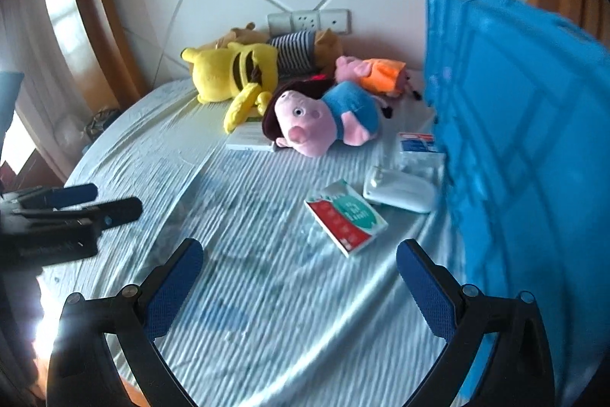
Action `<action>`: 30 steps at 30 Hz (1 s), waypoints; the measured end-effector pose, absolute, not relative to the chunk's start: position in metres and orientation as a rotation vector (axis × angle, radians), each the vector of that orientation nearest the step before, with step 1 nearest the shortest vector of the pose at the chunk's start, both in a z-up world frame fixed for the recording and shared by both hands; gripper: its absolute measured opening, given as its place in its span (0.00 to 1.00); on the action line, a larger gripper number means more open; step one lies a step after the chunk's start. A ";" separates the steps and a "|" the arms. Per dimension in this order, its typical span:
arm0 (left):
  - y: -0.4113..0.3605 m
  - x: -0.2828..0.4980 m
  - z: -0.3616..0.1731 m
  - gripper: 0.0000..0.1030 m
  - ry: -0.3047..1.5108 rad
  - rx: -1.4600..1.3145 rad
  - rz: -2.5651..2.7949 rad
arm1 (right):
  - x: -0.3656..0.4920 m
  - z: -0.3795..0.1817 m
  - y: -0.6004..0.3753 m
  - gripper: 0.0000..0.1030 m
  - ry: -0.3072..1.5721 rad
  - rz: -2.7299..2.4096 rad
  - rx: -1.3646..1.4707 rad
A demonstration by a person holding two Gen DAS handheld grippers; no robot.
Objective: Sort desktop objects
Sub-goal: 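Reach the left tool to the pink pig plush and grasp its maroon hat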
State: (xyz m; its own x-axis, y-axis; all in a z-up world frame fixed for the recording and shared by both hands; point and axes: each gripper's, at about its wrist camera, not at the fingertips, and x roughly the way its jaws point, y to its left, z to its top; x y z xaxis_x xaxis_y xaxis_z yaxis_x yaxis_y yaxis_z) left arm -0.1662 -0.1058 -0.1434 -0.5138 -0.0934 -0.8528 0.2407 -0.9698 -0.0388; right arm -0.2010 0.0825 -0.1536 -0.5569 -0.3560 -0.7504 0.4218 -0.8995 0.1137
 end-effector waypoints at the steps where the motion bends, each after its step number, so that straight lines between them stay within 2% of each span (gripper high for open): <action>1: -0.110 -0.171 -0.144 0.79 0.229 1.427 -2.558 | -0.209 -0.157 0.079 1.00 0.113 -2.429 1.157; 9: -0.144 -0.212 -0.151 0.79 0.242 1.402 -2.532 | -0.262 -0.160 0.062 1.00 0.094 -2.471 1.176; 13: -0.164 -0.238 -0.148 0.79 0.221 1.401 -2.547 | -0.286 -0.153 0.059 1.00 -0.024 -2.503 1.176; 18: -0.186 -0.273 -0.148 0.79 0.196 1.405 -2.551 | -0.327 -0.154 0.040 1.00 -0.049 -2.538 1.230; 22: -0.192 -0.313 -0.154 0.79 0.181 1.414 -2.562 | -0.363 -0.159 0.035 1.00 -0.134 -2.553 1.285; 30: -0.176 -0.413 -0.182 0.79 0.177 1.462 -2.634 | -0.420 -0.189 0.040 1.00 -0.152 -2.567 1.367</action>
